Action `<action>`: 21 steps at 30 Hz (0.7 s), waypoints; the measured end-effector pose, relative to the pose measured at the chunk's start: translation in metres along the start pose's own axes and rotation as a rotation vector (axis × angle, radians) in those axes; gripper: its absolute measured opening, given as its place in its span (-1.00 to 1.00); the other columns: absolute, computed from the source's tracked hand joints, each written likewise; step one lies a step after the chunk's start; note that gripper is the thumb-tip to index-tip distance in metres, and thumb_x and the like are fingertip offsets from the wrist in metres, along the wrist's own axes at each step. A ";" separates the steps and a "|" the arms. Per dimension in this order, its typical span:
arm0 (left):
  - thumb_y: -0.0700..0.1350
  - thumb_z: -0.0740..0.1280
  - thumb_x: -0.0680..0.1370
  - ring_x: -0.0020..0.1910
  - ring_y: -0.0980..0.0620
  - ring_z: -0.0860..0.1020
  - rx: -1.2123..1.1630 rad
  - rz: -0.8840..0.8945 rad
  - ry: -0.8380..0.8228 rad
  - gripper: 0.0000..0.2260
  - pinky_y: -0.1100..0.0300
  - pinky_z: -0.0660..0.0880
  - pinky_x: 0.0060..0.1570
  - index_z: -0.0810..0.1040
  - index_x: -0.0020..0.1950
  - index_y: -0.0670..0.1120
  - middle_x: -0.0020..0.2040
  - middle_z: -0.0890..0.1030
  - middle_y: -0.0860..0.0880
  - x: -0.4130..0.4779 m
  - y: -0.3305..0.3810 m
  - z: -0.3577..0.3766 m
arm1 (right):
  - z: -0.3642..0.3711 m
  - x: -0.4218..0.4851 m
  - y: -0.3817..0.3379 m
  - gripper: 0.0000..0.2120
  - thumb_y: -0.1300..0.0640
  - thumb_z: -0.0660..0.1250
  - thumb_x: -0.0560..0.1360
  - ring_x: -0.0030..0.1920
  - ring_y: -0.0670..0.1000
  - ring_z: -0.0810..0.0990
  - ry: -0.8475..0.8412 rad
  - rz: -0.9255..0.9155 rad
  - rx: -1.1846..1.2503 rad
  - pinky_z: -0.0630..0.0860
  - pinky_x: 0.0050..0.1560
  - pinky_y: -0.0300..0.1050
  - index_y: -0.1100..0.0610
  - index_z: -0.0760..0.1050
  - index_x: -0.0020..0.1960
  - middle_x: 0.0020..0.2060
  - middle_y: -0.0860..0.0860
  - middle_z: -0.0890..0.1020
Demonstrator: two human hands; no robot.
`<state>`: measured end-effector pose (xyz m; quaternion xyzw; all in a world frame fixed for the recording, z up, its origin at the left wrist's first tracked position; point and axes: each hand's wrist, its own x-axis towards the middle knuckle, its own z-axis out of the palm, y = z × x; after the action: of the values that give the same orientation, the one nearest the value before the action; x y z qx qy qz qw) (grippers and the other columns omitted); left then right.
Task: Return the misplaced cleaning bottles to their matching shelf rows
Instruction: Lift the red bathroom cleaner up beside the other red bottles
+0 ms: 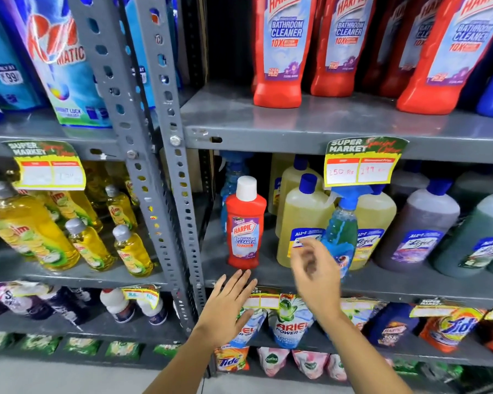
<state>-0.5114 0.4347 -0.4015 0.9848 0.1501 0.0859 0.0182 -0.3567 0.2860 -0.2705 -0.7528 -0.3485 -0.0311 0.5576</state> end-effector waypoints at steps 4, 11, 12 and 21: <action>0.19 0.02 0.69 0.57 -0.02 0.00 -0.031 -0.003 -0.005 -0.47 -0.04 -0.10 0.47 0.09 0.60 -0.02 0.60 0.07 -0.03 -0.001 0.001 0.000 | 0.053 0.028 -0.009 -0.21 -0.05 0.47 0.45 0.15 -0.02 0.58 -0.394 0.152 -0.050 0.57 0.12 -0.05 0.07 0.14 0.53 0.23 -0.05 0.51; 0.19 -0.03 0.68 0.55 -0.03 0.08 0.055 0.010 -0.041 -0.47 -0.04 -0.02 0.43 0.09 0.60 -0.01 0.58 0.13 -0.04 -0.001 -0.005 0.001 | 0.087 0.053 -0.003 -0.39 0.10 0.56 0.37 0.11 -0.05 0.56 -0.494 0.285 0.007 0.50 0.14 -0.11 0.13 0.40 0.34 0.23 0.06 0.61; 0.19 -0.02 0.67 0.55 -0.03 0.09 0.056 0.006 -0.047 -0.47 -0.04 -0.02 0.43 0.09 0.60 -0.01 0.58 0.14 -0.04 -0.001 -0.004 0.000 | 0.089 0.053 -0.002 -0.43 0.12 0.56 0.37 0.09 -0.04 0.57 -0.485 0.281 0.011 0.52 0.17 -0.07 0.13 0.43 0.31 0.21 0.07 0.63; 0.24 -0.06 0.68 0.54 -0.03 0.13 0.001 -0.022 -0.083 -0.46 -0.02 -0.01 0.42 0.13 0.59 0.00 0.57 0.19 -0.03 -0.003 0.003 -0.004 | 0.040 0.034 -0.026 -0.55 0.11 0.56 0.37 0.01 -0.12 0.63 -0.414 0.153 0.020 0.59 0.06 -0.17 0.06 0.50 0.20 0.03 -0.04 0.68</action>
<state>-0.5141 0.4313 -0.3982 0.9858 0.1601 0.0446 0.0251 -0.3597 0.3409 -0.2495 -0.7617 -0.3978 0.1702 0.4823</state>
